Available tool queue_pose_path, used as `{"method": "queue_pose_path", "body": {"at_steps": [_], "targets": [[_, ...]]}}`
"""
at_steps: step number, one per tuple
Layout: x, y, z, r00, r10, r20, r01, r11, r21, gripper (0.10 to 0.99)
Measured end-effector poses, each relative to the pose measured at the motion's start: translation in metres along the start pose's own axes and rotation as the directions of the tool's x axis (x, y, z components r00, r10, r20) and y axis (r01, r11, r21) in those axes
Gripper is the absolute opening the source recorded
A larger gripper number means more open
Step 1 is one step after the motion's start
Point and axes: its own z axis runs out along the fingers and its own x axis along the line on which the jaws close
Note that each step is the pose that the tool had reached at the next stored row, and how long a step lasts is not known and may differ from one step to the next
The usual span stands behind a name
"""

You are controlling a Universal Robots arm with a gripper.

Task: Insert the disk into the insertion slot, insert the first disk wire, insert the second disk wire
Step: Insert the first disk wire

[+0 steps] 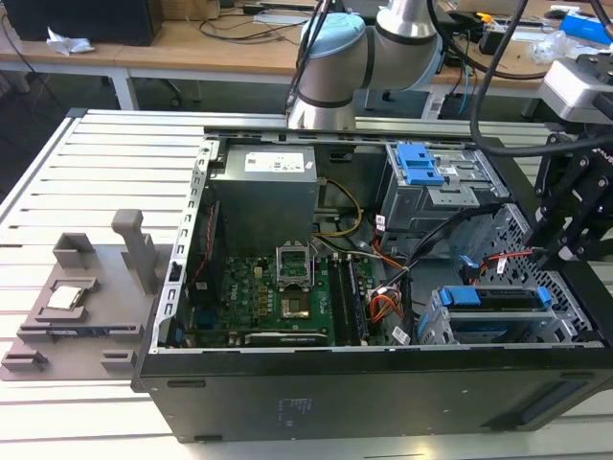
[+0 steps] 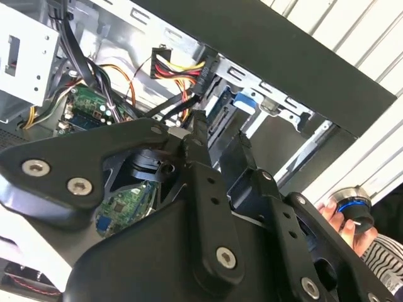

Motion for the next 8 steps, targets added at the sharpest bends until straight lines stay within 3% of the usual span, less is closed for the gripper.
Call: {"method": "queue_pose_path", "body": {"at_steps": [2,5,8], "targets": [[-0.0047,-0.0017,-0.0002,1.0000,-0.004,-0.0003,0.004,1.0000,0.000,0.361],[-0.0055,-0.0036,-0.0003,1.0000,-0.010,-0.0007,0.010,1.0000,0.000,0.361],[-0.0058,-0.0129,-0.0007,0.9999,-0.013,-0.0007,0.013,0.9999,0.000,0.361]]}}
